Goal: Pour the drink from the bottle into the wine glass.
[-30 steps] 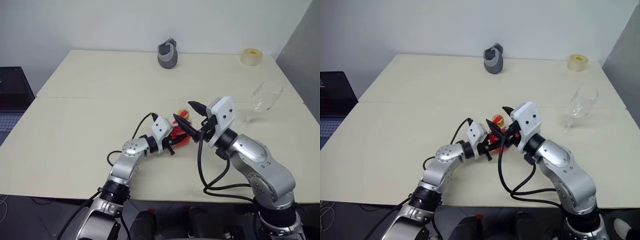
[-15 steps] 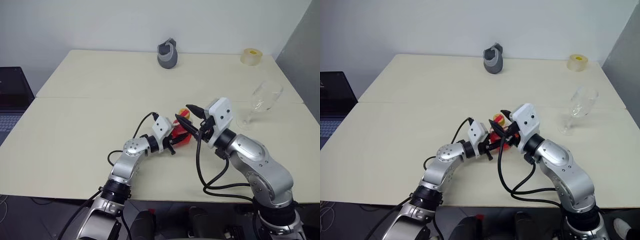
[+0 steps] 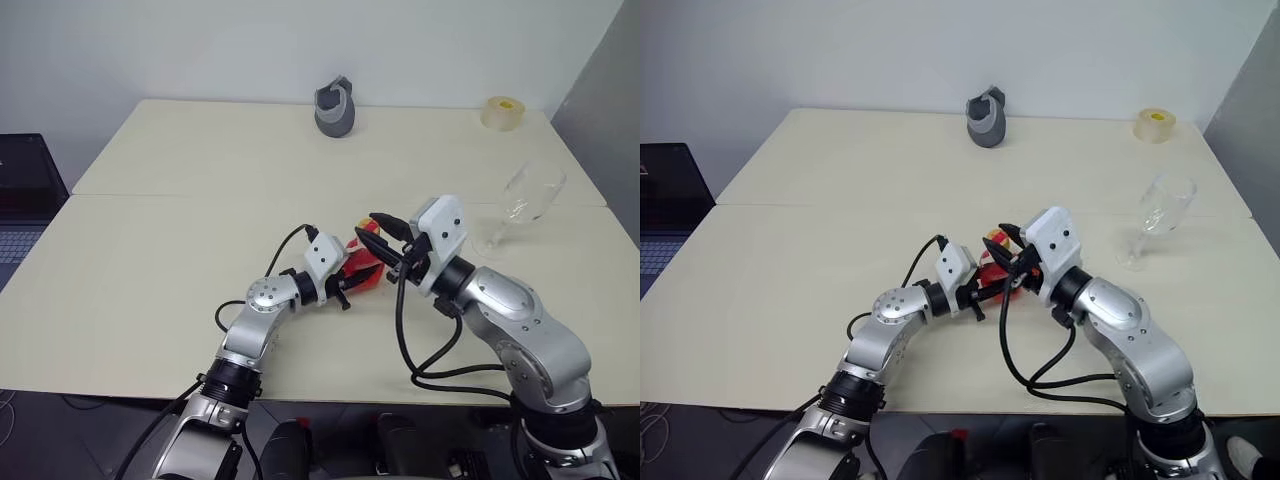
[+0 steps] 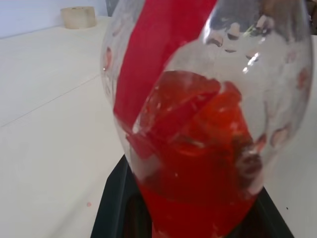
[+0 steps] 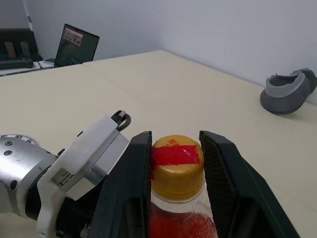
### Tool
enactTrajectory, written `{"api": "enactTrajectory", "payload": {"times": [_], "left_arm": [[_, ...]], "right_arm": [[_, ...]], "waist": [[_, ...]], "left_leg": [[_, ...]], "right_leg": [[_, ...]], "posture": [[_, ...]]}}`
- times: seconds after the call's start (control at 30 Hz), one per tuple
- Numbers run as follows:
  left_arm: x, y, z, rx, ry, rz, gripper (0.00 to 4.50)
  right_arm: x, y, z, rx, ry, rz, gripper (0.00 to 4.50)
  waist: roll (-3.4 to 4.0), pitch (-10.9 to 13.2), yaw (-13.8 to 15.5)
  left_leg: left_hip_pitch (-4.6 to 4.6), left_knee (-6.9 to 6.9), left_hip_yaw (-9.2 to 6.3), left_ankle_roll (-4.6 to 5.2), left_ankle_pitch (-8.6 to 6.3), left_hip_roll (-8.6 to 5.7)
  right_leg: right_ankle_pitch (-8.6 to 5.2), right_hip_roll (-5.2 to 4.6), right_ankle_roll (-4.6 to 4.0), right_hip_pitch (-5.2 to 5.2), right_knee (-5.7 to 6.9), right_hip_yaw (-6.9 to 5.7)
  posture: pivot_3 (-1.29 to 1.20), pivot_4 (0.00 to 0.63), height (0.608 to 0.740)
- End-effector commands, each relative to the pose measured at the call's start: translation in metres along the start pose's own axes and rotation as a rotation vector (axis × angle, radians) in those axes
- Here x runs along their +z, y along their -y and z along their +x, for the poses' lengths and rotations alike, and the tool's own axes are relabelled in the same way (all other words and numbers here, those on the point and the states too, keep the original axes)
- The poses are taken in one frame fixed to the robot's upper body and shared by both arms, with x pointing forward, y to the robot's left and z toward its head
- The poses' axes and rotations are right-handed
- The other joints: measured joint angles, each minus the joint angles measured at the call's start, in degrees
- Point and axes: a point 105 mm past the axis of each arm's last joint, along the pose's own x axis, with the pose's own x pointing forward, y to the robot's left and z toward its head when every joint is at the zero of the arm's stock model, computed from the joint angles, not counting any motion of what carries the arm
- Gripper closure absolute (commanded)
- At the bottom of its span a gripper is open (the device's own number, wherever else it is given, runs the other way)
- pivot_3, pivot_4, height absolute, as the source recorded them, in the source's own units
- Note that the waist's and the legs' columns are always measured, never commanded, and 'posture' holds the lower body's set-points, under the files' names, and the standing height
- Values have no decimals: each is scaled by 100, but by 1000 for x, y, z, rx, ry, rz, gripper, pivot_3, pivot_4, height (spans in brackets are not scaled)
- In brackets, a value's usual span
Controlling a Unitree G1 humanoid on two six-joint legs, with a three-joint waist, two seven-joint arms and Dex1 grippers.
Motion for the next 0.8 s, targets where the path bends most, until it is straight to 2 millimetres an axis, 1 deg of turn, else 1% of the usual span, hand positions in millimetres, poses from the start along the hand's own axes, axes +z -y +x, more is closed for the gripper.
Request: {"api": "enactTrajectory", "payload": {"times": [0.03,0.17,0.23,0.37,0.47,0.5,0.57,0.63,0.67,0.77,0.8], "left_arm": [[27,5,-1,-77,74,75,3521],[29,11,-10,-184,56,100,3527],[28,13,-16,-246,35,135,3552],[29,10,-24,-298,13,160,3576],[31,4,-22,-269,21,159,3577],[32,1,-21,-248,28,148,3579],[33,-4,-17,-196,41,140,3583],[31,-5,-15,-160,47,120,3584],[30,-5,-14,-148,47,116,3587],[26,-6,-13,-109,44,97,3595],[25,-8,-12,-87,44,91,3595]], "right_arm": [[3,1,-3,54,13,-12,3353],[0,8,-5,220,-3,-29,3353],[3,12,-8,347,-22,-30,3353],[-1,24,-15,525,-114,-43,3353],[-3,28,-16,566,-140,-46,3353],[-4,25,-19,597,-148,-40,3353],[-3,24,-21,596,-137,-39,3353],[-1,28,-20,530,-101,-45,3353],[0,30,-20,500,-84,-47,2633],[7,34,-25,413,-33,-36,1704],[12,31,-29,399,-16,-26,1381]], "waist": [[0,0,-1],[0,1,-6],[-1,3,-10],[1,4,-9],[2,5,-6],[2,4,-3],[2,5,-2],[1,5,2],[0,5,5],[0,5,11],[1,6,11]], "left_leg": [[0,0,0,0,0,0],[2,-1,1,1,0,0],[3,-2,3,1,0,0],[5,-4,4,3,0,2],[2,-4,6,4,-1,2],[1,-4,6,4,-1,2],[0,-3,4,4,-1,1],[-2,-1,1,4,-1,1],[-3,0,1,4,-1,1],[-2,0,-1,3,-1,2],[-3,0,0,3,-1,2]], "right_leg": [[0,0,0,0,0,0],[0,3,0,0,0,-1],[0,6,-1,1,0,-3],[0,8,-1,1,-3,-7],[0,6,-1,3,-10,-5],[0,6,-1,3,-12,-4],[0,3,-1,3,-12,-1],[1,1,-1,3,-11,-2],[0,0,-1,3,-10,-1],[1,0,-1,3,-7,-1],[1,-1,-1,2,-6,0]], "posture": [[0,150,740],[0,150,740],[0,150,740],[0,150,740],[0,150,740],[0,150,740],[0,150,740],[0,150,740],[0,150,740],[0,150,740],[0,150,740]]}}
